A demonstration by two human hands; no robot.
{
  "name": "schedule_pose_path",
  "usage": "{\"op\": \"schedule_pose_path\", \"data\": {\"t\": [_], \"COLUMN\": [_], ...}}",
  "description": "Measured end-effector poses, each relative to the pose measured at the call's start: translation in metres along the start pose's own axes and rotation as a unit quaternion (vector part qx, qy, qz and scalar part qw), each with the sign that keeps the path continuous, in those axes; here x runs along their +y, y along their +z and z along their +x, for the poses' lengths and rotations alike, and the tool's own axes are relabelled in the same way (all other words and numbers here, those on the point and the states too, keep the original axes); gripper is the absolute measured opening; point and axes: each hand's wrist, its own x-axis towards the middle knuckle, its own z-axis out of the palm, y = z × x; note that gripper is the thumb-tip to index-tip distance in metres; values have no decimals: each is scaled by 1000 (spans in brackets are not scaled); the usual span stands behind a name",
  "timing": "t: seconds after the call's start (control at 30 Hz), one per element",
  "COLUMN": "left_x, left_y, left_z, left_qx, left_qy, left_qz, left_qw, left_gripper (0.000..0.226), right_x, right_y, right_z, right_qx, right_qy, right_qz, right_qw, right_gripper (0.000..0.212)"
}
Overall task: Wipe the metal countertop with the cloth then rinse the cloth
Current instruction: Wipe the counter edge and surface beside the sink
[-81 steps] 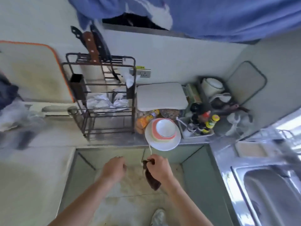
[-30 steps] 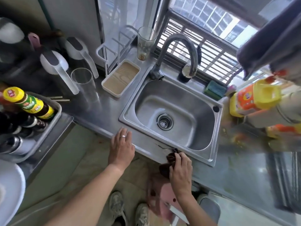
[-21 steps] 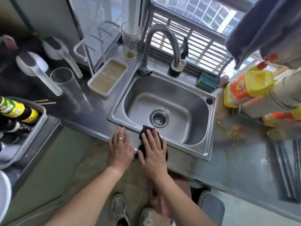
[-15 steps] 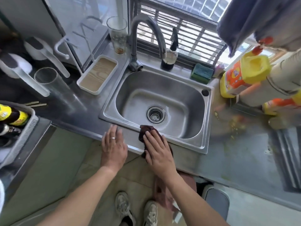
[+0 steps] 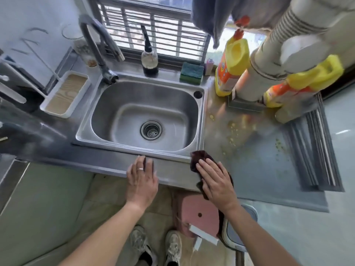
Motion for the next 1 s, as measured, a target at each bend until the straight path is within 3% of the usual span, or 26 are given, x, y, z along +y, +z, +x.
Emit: {"op": "schedule_pose_path", "data": {"t": [0.23,0.37,0.47,0.63,1.0], "left_x": [66,99,120,148,155], "left_y": [2,10,18,32,55], "left_z": [3,14,29,54,64], "left_qx": [-21,-24,-38,-55,8], "left_qy": [74,146,195,177,179], "left_qz": [0,-23,-19,-23,-20], "left_qw": [997,989,980,982,984], "left_gripper": [45,53,57,57,54], "right_x": [40,8,3,31,101], "right_y": [-38,-25,-11,-4,-3], "right_z": [-13,-17,-12,25,111], "right_qx": [61,6,-18,-9,36], "right_qy": [213,148,160,174,209], "right_qz": [-24,10,-4,19,19], "right_qw": [975,989,987,984,977], "right_gripper": [43,53,58,57,51]}}
